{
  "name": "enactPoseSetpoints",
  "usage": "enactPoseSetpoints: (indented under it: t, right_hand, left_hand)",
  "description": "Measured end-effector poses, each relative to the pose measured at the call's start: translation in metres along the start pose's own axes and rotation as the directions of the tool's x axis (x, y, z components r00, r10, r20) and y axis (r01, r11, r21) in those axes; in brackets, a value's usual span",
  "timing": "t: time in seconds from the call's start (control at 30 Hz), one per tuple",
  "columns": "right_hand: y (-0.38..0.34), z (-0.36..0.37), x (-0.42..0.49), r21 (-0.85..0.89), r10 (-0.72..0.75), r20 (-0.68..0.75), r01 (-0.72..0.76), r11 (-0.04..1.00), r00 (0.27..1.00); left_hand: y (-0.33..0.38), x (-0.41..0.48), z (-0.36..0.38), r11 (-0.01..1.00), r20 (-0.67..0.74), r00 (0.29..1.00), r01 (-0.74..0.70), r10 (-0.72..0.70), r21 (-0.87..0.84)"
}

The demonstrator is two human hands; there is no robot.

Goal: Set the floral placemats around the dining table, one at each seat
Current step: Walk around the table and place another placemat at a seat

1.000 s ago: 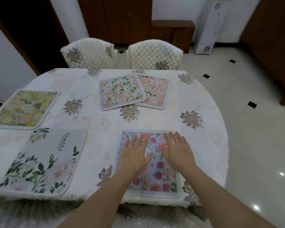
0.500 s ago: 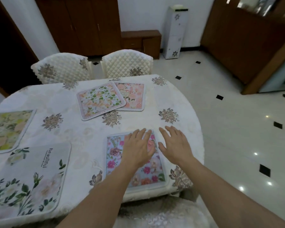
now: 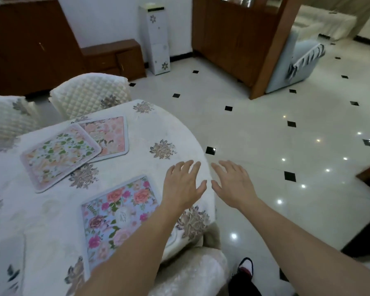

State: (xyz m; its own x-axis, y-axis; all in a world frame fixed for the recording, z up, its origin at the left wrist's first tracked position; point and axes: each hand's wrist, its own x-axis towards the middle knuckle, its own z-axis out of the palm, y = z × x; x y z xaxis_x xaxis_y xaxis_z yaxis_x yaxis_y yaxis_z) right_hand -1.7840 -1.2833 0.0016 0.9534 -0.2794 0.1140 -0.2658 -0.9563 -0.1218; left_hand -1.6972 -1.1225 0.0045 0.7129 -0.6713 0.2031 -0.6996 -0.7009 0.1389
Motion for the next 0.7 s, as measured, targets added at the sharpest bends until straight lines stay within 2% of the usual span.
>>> enactPoseSetpoints:
  t: [0.13, 0.37, 0.57, 0.7]
  right_hand:
    - [0.051, 0.001, 0.005, 0.019, 0.035, -0.009, -0.035, 0.999, 0.999]
    - [0.165, 0.013, 0.045, 0.068, 0.035, -0.015, -0.034, 0.997, 0.999]
    - [0.247, 0.011, 0.074, 0.102, 0.019, -0.018, -0.017, 0.995, 1.0]
    - [0.282, 0.008, 0.095, 0.128, 0.02, -0.02, -0.017, 0.992, 1.0]
  left_hand:
    - [0.044, 0.039, 0.012, 0.999, -0.033, 0.998, -0.051, 0.051, -0.007]
    - [0.117, 0.112, 0.048, 0.998, 0.009, 0.998, -0.055, 0.055, 0.017]
    - [0.169, 0.177, 0.072, 0.998, 0.039, 0.999, 0.014, -0.016, 0.053]
    - [0.193, 0.205, 0.079, 0.996, 0.055, 0.998, 0.001, -0.006, 0.089]
